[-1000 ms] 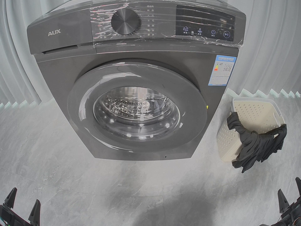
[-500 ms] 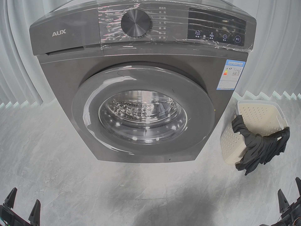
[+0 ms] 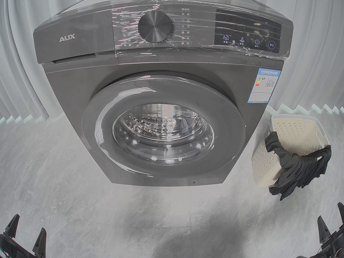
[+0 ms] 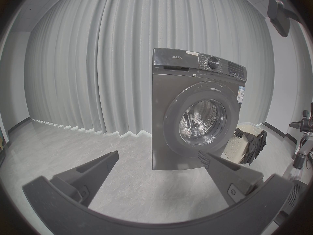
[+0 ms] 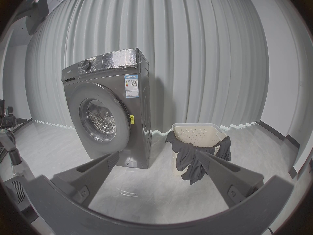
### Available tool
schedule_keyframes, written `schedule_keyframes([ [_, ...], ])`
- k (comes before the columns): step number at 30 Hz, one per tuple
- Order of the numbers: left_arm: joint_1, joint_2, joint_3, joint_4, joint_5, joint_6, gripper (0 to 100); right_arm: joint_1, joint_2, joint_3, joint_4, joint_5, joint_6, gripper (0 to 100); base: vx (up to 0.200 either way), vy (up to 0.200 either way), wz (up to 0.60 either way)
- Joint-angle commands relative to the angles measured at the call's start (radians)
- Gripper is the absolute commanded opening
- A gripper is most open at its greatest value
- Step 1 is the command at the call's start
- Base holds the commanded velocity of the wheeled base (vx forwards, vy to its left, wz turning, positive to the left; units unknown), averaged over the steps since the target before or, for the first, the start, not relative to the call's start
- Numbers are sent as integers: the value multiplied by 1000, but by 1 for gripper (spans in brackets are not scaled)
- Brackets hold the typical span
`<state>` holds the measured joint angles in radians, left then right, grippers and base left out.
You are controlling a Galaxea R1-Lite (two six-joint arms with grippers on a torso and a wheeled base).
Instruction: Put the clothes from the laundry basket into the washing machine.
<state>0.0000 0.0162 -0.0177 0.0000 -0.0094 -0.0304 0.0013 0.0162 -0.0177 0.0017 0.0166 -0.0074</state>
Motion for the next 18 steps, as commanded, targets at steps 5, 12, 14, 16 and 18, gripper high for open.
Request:
schedule_keyframes([
  [5,0,-16,16,0,0,0,100,0,-16,18,0,0,0,100,0,0,0],
  [12,0,-16,16,0,0,0,100,0,-16,18,0,0,0,100,0,29,0],
  [14,0,-16,16,0,0,0,100,0,-16,18,0,0,0,100,0,200,0],
  [16,0,-16,16,0,0,0,100,0,-16,18,0,0,0,100,0,200,0],
  [18,0,-16,16,0,0,0,100,0,-16,18,0,0,0,100,0,200,0],
])
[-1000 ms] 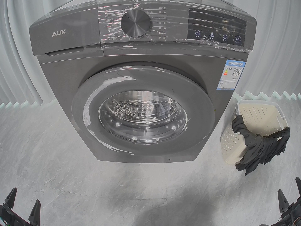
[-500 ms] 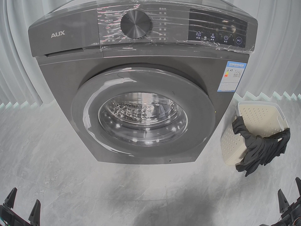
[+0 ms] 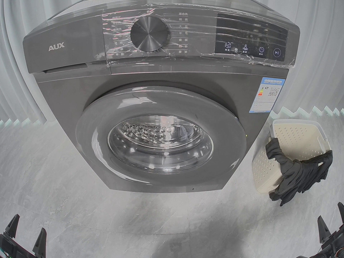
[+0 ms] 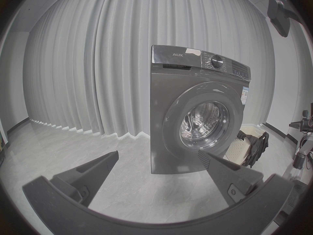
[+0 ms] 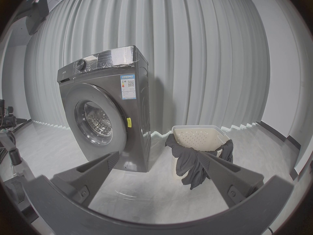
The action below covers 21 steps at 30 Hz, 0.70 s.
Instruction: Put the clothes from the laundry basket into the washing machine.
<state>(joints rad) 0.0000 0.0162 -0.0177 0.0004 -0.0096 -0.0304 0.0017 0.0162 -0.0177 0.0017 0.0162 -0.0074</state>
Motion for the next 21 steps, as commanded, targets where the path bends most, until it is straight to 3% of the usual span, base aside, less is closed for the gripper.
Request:
schedule_keyframes([
  [1,0,-16,16,0,0,0,100,0,-16,18,0,1,0,100,0,200,0],
  [21,0,-16,16,0,0,1,100,0,-16,15,9,2,-5,100,0,0,0],
])
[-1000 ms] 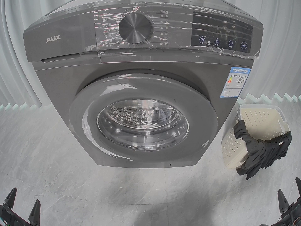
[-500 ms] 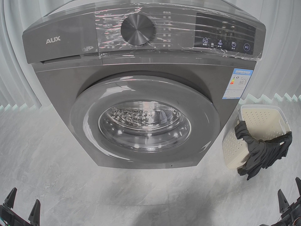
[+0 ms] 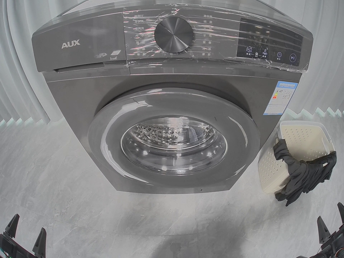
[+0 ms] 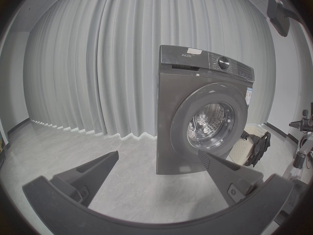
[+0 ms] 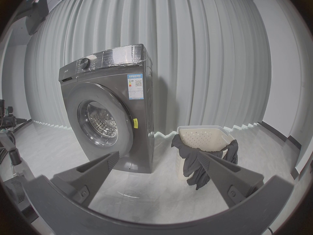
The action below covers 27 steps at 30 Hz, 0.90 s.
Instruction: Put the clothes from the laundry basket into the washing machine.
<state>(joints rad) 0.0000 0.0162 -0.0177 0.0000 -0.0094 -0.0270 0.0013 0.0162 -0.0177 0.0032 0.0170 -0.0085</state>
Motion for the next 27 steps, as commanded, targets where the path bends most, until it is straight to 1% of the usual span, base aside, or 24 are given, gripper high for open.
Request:
schedule_keyframes([
  [1,0,-16,16,0,0,-2,100,0,-16,15,11,1,-4,100,0,0,0],
  [6,0,-16,16,0,0,-2,100,-3,-16,18,-2,4,-5,100,0,0,0],
  [8,0,-16,16,0,0,-2,100,-3,-16,15,-9,24,-5,100,0,0,0],
  [9,0,-16,16,0,0,-2,100,-3,-16,12,-9,27,-5,100,0,0,0],
  [10,0,-16,16,0,0,-2,100,2,-16,-59,-43,49,2,100,0,0,0],
  [11,0,-16,16,0,0,-1,100,6,-15,-125,-46,61,10,100,0,0,0],
  [12,0,-16,16,0,0,-1,100,11,36,-225,-38,70,28,100,0,0,0],
  [13,0,-16,16,0,0,-1,100,9,80,-271,-29,75,39,100,0,0,0],
  [15,0,-16,16,0,0,-2,100,9,189,-366,-19,89,44,100,0,0,0],
  [16,0,-16,16,0,0,-2,100,9,200,-375,-19,95,42,100,0,0,0],
  [18,0,-16,16,0,2,-1,100,11,284,-403,-29,153,32,100,0,0,0],
  [19,0,-16,16,0,2,1,100,9,349,-406,-37,208,22,100,0,0,0],
  [21,0,-16,16,0,0,1,100,11,433,-404,-52,291,15,100,0,0,0],
  [22,0,-16,16,0,0,1,100,13,490,-403,-66,347,12,100,0,0,0],
  [23,0,-16,16,0,0,1,100,13,516,-403,-71,371,12,100,0,0,0],
  [24,0,-16,16,0,2,1,100,13,562,-403,-81,408,10,100,0,0,0],
  [25,0,-16,16,0,0,-1,100,13,581,-403,-88,422,10,100,0,0,0],
  [26,0,-16,16,0,0,1,100,22,656,-406,-118,459,12,100,0,0,0],
  [27,0,-16,16,0,0,-1,100,34,699,-406,-140,466,16,100,0,0,0],
])
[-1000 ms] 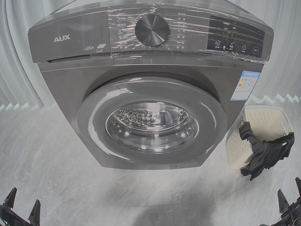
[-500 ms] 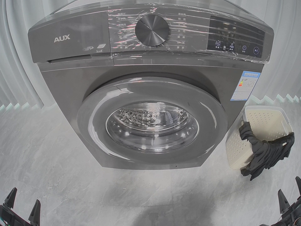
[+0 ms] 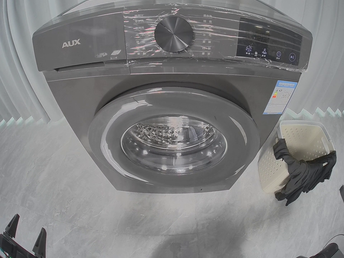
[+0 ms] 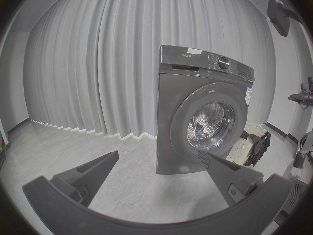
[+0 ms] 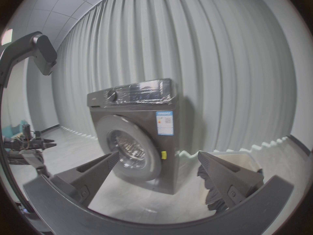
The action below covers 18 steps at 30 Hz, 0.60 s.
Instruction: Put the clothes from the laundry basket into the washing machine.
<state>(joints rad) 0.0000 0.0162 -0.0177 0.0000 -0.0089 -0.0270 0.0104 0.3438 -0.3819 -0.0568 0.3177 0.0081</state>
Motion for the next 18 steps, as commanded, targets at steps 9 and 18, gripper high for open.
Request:
schedule_keyframes([
  [9,0,-16,16,0,0,-1,100,168,699,-25,-317,161,38,100,0,0,0],
  [18,0,-16,16,0,0,1,100,266,854,-63,-434,47,66,100,0,0,0],
])
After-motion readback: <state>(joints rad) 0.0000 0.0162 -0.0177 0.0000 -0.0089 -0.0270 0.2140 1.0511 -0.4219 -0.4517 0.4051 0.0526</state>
